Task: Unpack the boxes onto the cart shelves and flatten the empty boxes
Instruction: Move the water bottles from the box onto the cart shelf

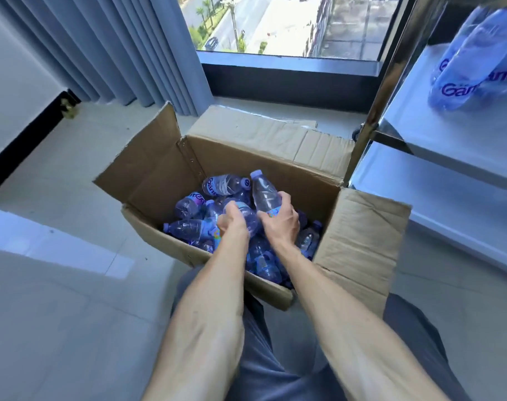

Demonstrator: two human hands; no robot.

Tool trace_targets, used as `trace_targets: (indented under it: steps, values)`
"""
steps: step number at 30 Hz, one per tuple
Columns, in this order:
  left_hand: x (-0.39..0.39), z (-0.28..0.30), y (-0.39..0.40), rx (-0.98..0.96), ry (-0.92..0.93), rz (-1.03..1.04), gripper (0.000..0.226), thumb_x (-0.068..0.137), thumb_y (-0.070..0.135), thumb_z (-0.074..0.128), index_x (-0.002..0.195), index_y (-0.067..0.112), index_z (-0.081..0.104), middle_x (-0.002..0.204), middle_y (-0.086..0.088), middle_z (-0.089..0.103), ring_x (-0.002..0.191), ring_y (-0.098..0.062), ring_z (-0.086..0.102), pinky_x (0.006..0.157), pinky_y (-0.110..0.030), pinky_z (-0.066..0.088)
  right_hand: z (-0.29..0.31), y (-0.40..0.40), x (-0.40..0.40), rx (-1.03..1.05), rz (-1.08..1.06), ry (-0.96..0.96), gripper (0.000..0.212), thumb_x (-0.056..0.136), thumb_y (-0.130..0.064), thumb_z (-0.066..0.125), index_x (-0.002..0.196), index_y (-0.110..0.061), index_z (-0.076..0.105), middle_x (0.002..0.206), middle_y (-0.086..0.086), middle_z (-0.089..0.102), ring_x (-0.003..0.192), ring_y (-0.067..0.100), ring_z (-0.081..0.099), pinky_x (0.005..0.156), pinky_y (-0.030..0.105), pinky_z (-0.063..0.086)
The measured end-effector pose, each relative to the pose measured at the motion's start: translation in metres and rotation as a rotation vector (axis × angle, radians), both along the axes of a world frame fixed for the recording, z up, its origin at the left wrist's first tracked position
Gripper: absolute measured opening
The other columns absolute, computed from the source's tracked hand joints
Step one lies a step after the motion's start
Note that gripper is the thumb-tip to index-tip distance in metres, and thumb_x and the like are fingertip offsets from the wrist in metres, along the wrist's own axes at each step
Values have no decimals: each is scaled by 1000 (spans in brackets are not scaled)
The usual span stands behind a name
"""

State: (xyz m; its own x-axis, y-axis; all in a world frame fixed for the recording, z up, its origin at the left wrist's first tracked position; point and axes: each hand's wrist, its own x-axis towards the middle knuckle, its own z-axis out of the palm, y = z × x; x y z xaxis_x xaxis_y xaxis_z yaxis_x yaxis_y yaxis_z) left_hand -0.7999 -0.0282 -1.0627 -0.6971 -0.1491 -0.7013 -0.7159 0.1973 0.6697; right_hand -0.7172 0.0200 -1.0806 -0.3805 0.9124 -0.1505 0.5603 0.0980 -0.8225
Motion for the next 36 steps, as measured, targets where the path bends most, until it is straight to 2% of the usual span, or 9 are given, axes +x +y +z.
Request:
trace_targets:
  steps: [7,11,13,17,20,23,26,31,36]
  values:
    - [39,41,-5,440,246,85,22,58,34,54,70,16,56,91,-5,62,85,-26,55,81,-47,46,97,13,41,152,-66,390,59,65,-28,83,117,-23,57,99,-5,71,87,21,68,77,35,54]
    - [80,74,-14,676,336,40,61,63,24,52,111,-12,55,132,-24,57,97,-33,52,88,-47,41,140,5,96,216,-43,477,62,63,-22,83,119,-19,57,93,-9,66,82,14,67,75,37,55]
    - [111,93,-23,783,370,-13,67,71,18,48,131,-10,45,119,-24,58,97,-31,53,85,-43,44,153,-5,127,220,-49,530,62,65,-19,83,120,-17,56,100,-6,66,86,12,67,76,36,56]
    - [181,120,-54,1076,339,-56,50,80,2,34,126,2,52,105,-18,60,87,-36,63,79,-41,53,160,-39,197,230,-111,651,59,65,-14,83,117,-18,55,93,-12,64,79,1,64,70,23,55]
    - [232,120,-87,1294,233,-83,57,69,8,40,125,1,50,109,-21,59,88,-38,62,81,-46,52,152,-60,248,174,-98,725,57,67,-13,80,117,-19,54,94,4,69,78,15,68,69,29,56]
    - [258,120,-109,1295,123,-242,69,78,28,47,136,-8,46,111,-26,57,91,-40,59,80,-43,51,150,-61,284,61,-40,772,51,73,-19,77,119,-16,54,95,9,72,77,17,69,66,29,55]
    - [267,139,-113,1185,132,-558,69,76,56,69,117,0,65,95,-16,67,80,-29,66,70,-34,54,157,-52,298,-164,-72,921,46,75,-33,68,114,-11,55,96,8,70,80,21,70,70,34,55]
    - [272,161,-106,1280,119,-625,34,88,24,53,106,1,71,95,-15,71,85,-27,70,74,-34,57,168,-43,314,-471,71,1050,84,72,-62,74,131,-4,54,118,26,66,105,45,65,89,63,51]
    - [277,174,-96,1236,44,-717,54,77,47,67,105,1,64,87,-14,66,76,-24,66,73,-32,56,181,-39,325,-499,102,1187,93,65,-51,84,128,8,49,109,30,63,98,43,64,87,56,54]
